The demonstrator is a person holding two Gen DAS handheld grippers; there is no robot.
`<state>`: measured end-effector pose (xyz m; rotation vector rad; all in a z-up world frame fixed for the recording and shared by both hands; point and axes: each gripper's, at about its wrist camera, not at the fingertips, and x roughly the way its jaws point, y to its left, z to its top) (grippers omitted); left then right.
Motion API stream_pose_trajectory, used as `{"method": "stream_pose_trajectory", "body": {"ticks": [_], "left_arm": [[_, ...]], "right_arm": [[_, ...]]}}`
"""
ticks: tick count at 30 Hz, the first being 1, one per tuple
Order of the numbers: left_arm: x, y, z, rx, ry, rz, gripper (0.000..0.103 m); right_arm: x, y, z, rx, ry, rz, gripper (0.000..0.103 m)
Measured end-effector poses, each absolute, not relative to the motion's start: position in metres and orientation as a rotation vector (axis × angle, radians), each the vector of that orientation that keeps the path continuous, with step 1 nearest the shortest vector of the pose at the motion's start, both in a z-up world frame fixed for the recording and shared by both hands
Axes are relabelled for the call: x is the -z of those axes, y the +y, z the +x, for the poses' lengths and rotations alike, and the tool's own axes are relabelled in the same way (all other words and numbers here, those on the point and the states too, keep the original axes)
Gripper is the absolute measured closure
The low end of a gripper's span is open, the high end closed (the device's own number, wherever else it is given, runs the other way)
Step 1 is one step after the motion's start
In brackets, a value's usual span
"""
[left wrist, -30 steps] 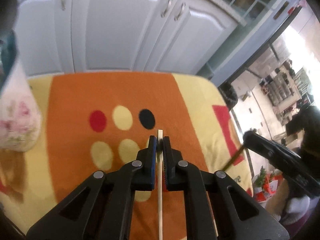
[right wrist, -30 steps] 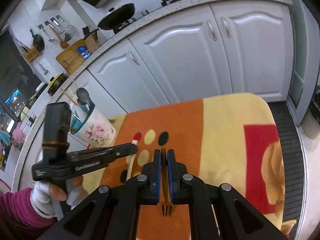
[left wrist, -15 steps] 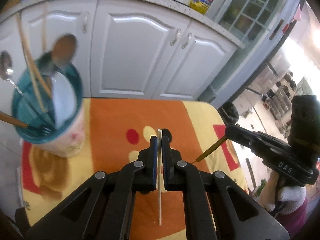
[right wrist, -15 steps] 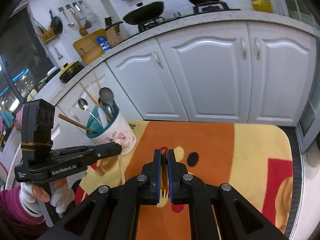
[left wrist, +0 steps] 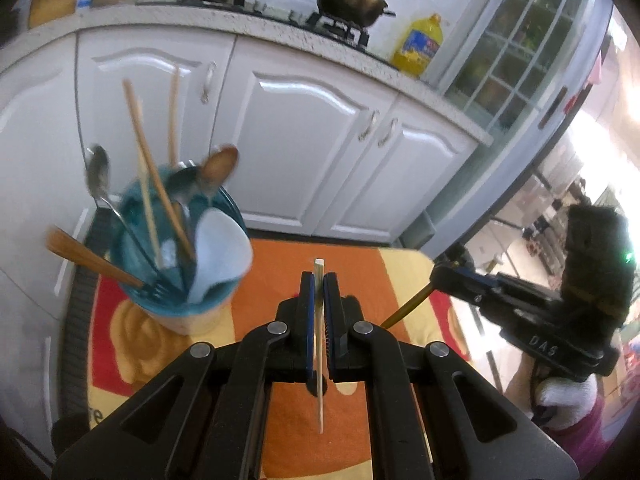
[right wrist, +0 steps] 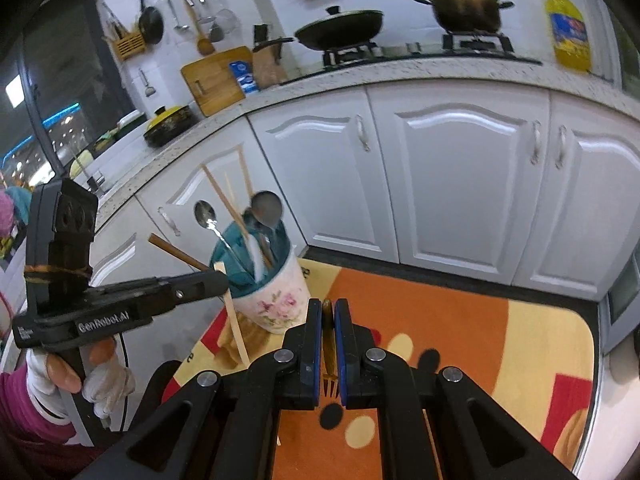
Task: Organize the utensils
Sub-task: 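Carry the chopstick with the left tool to the holder while the right tool carries the fork, then lower the chopstick and fork into the holder and open both tools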
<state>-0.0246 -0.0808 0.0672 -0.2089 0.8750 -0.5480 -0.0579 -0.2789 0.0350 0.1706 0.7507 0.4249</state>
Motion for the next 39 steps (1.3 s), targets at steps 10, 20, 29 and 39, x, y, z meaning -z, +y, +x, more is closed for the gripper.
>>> {"method": "stream_pose_trajectory", "body": {"ticks": [10,20,29,39], "left_arm": [[-0.131,-0.019,-0.008,0.459,0.721,-0.263,0.1],[-0.163,0.017,0.016,0.353,0.63,-0.257,0.1],[-0.158,0.025,0.044,0.236,0.569,-0.193,0.1],[-0.12,0.022,0.074,0.217,0.624,-0.178,0.1]], "right_arm": [[-0.065,-0.244,-0.046,-0.489,0.695,0.118,0.097],[-0.092,-0.213,-0.029,-0.559,0.651,0.117,0.097],[-0.099,-0.18,-0.007,-0.589,0.633,0.105,0.097],[-0.061,-0.143,0.023,-0.598,0.701,0.062,0.097]]}}
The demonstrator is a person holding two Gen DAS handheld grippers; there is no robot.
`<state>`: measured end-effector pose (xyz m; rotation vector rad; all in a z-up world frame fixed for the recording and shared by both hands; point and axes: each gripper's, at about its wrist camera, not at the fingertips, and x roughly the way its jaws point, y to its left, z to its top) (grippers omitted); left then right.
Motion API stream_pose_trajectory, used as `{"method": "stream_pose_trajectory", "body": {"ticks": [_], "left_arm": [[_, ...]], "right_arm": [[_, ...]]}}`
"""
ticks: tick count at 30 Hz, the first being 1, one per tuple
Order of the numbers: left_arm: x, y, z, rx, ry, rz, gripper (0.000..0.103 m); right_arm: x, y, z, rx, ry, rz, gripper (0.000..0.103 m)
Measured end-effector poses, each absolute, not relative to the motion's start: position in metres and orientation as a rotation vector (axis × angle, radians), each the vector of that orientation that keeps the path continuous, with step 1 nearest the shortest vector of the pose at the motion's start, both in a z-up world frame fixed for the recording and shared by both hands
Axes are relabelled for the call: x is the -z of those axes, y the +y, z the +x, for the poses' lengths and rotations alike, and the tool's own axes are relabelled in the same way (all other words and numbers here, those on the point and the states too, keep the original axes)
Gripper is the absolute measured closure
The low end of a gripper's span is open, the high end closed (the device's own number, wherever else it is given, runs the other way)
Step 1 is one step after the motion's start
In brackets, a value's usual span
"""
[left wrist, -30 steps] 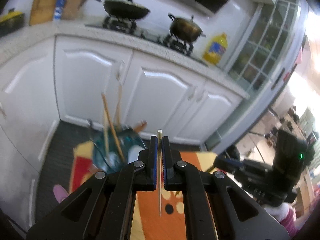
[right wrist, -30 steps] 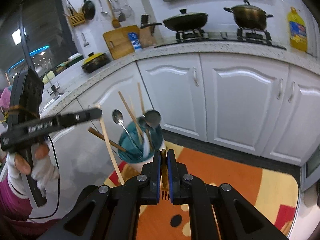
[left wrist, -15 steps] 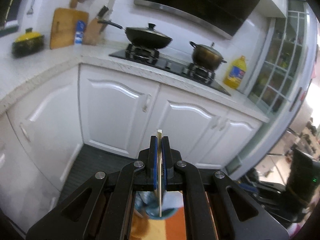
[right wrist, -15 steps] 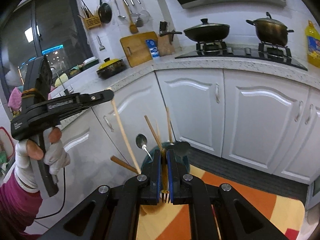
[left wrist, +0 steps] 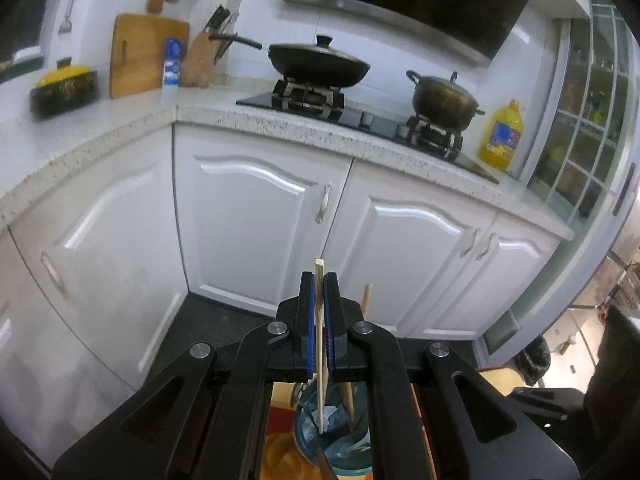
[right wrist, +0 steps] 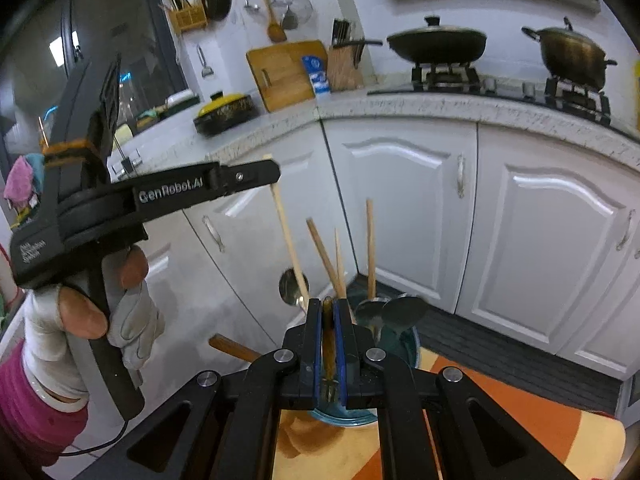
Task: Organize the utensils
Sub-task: 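Lower the chopstick and fork into the holder and open both tools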
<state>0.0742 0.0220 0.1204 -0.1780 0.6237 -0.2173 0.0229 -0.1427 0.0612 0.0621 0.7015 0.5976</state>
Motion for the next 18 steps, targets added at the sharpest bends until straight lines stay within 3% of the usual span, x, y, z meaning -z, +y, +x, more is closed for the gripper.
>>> {"method": "stream_pose_trajectory", "body": {"ticks": [15,18], "left_arm": [[-0.105,0.019,0.072,0.24,0.667,-0.179,0.1],[-0.101,0.021,0.075,0.26,0.695,-0.204,0.1]], "right_arm": [[-0.006,-0.135,0.047,-0.61,0.858,0.074,0.097],[-0.005,-0.143,0.046,-0.602,0.863,0.12,0.093]]}}
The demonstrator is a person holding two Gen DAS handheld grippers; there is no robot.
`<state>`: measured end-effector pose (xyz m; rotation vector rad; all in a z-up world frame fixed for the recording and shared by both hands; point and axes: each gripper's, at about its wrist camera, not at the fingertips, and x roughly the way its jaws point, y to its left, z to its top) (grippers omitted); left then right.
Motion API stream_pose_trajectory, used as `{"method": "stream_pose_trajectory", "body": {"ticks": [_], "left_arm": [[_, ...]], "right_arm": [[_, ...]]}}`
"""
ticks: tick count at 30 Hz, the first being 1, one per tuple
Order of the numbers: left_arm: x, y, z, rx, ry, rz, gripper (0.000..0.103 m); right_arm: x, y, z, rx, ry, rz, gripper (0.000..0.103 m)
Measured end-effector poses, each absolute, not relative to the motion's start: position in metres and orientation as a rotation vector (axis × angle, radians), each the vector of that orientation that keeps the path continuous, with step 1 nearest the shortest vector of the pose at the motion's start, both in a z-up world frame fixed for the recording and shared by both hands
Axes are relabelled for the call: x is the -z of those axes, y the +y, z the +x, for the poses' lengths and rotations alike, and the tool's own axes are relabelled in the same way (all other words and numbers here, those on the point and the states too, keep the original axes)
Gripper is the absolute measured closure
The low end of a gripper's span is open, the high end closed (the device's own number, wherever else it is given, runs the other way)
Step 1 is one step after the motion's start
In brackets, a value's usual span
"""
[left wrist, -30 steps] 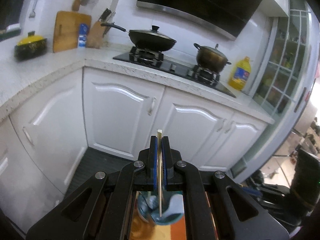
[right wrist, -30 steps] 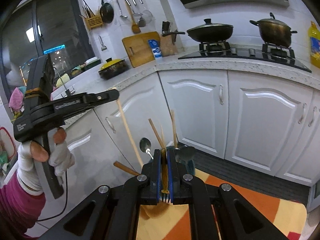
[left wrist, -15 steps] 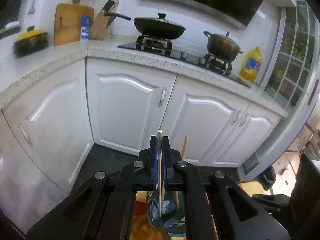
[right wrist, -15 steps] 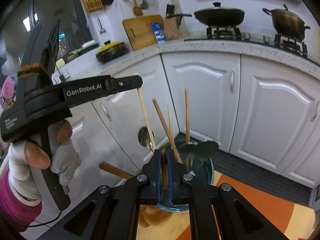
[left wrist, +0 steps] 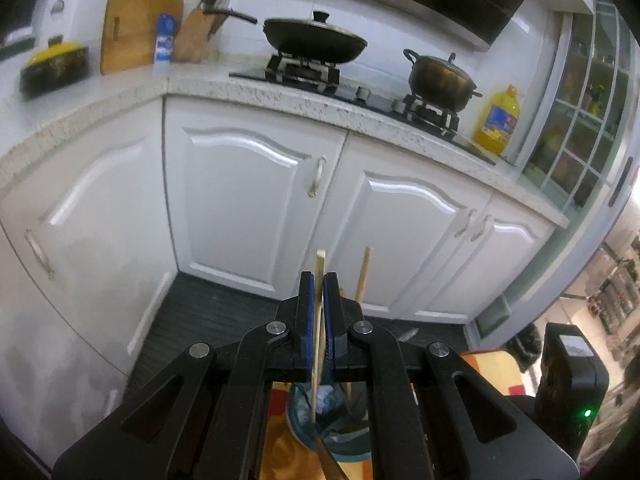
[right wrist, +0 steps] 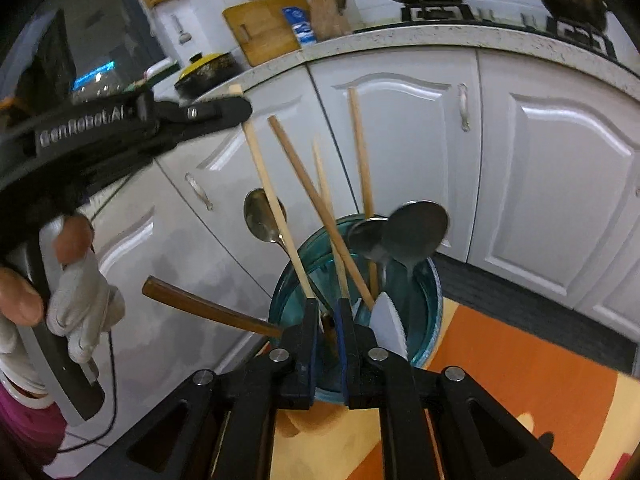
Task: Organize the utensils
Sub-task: 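Lower the chopstick and fork into the holder and open both tools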
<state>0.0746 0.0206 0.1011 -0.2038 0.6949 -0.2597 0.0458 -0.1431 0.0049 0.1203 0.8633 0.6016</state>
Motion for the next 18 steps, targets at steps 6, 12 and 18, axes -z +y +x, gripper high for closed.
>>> {"method": "stream_pose_trajectory", "body": {"ticks": [6,12,18], "left_arm": [[-0.096,0.018,0.075,0.261,0.715,-0.219,0.1],[-0.099,0.02,0.069,0.256,0.728,-0.226,0.079],[-0.11,0.022,0.052,0.254,0.712,-0.225,0.057]], "right_arm": [[-0.015,-0.158,0.034,-0.593,0.838,0.159,0.083],[-0.022,-0.164,0.022,-0.59,0.818,0.172,0.082],[-0.03,-0.168,0.014,-0.59,0.791,0.187,0.081]]}}
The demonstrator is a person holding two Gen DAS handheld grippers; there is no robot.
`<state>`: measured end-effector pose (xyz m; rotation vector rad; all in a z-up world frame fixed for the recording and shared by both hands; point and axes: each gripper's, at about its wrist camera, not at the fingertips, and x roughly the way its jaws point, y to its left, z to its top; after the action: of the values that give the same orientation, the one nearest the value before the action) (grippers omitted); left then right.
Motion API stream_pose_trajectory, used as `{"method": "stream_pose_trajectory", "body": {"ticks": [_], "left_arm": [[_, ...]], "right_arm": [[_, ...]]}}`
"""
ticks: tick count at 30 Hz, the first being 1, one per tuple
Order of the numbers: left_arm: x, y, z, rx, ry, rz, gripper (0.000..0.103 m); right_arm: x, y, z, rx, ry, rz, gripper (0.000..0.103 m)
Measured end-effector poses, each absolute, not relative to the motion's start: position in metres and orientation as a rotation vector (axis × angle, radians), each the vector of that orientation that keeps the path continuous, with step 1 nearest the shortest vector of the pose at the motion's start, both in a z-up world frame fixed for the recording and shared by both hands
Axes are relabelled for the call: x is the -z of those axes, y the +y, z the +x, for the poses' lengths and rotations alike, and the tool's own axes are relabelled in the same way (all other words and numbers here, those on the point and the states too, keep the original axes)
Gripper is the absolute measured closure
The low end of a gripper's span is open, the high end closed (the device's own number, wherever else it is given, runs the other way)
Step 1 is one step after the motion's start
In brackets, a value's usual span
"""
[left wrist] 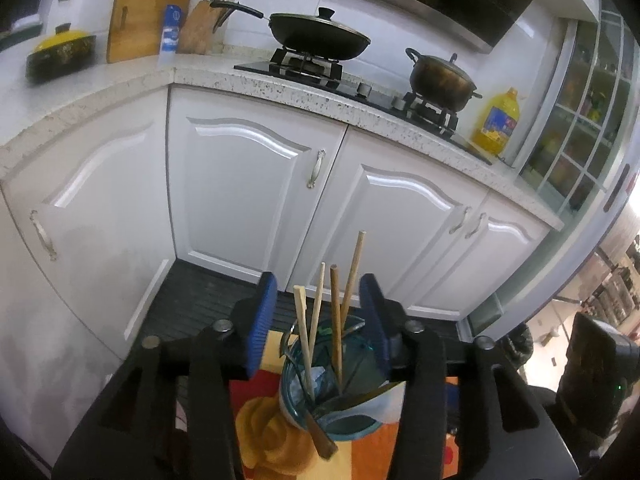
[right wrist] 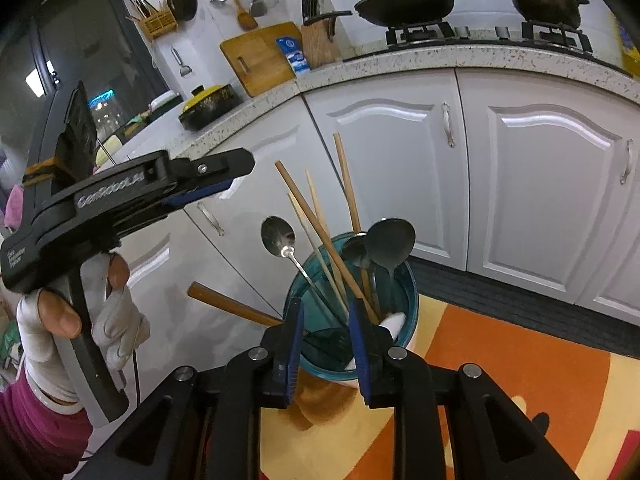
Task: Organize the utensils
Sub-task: 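Pull both open tools back from the holder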
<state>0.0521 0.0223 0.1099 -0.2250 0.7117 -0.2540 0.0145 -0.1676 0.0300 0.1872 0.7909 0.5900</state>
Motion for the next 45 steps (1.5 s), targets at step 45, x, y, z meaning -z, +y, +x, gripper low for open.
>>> {"method": "stream_pose_trajectory", "body": {"ticks": [45], "left_arm": [[-0.095,-0.026,-0.047,0.112,0.652,-0.026,0.055]], "right_arm": [[-0.053,-0.176,-0.037,-0.394,0.667,0.069,0.062]]}}
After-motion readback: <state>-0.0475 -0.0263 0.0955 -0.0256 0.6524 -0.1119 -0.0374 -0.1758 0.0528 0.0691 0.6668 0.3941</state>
